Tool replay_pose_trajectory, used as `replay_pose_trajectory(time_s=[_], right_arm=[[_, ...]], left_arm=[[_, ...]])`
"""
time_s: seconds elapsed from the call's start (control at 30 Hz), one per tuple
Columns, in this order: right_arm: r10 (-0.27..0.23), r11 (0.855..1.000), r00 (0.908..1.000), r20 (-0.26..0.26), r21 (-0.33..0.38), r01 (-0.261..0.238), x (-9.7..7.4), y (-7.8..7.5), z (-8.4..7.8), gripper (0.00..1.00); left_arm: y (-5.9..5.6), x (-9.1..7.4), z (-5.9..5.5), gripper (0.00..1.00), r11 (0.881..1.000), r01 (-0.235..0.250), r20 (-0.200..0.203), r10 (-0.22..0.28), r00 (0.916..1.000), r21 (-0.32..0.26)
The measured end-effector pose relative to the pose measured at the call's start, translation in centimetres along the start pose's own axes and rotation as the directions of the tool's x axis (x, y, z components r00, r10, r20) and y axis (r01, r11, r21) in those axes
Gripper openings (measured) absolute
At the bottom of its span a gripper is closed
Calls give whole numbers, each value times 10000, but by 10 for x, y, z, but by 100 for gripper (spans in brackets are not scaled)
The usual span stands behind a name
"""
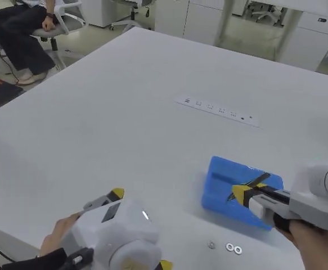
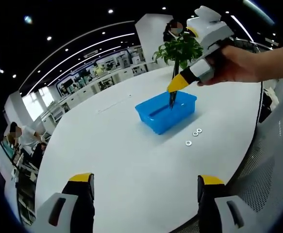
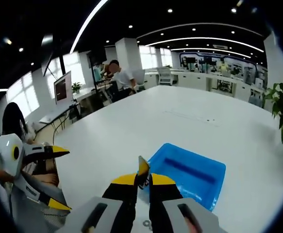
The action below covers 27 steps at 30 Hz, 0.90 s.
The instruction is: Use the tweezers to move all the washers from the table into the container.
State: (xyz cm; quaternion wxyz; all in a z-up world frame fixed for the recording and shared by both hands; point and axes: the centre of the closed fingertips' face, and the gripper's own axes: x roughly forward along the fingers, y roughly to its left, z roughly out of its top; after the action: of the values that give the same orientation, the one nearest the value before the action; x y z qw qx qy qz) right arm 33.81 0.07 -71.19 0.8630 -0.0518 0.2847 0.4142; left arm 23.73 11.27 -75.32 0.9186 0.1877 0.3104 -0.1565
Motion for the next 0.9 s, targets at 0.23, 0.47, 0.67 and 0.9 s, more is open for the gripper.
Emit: replay_pose_trajectory(time_s=[0.23, 0.47, 0.67, 0.9], right_arm=[[166, 9999, 9962, -852, 6, -166, 6, 12, -44, 5], [277, 9996, 9872, -1568, 74, -269, 21, 13, -70, 5], [255, 9996, 9851, -1699, -34, -265, 24, 13, -74, 5], [235, 9996, 9851, -1702, -86, -254, 25, 13, -76, 5]], left_arm=[[0, 0, 0, 90, 10000, 10, -8, -10, 10000, 36], [-1, 1, -2, 89, 9999, 20, -90, -19, 10000, 101], [-1, 1, -3, 89, 9999, 17, -151, -15, 9999, 130], [-1, 1, -4, 89, 9998, 30, -207, -26, 9998, 185]])
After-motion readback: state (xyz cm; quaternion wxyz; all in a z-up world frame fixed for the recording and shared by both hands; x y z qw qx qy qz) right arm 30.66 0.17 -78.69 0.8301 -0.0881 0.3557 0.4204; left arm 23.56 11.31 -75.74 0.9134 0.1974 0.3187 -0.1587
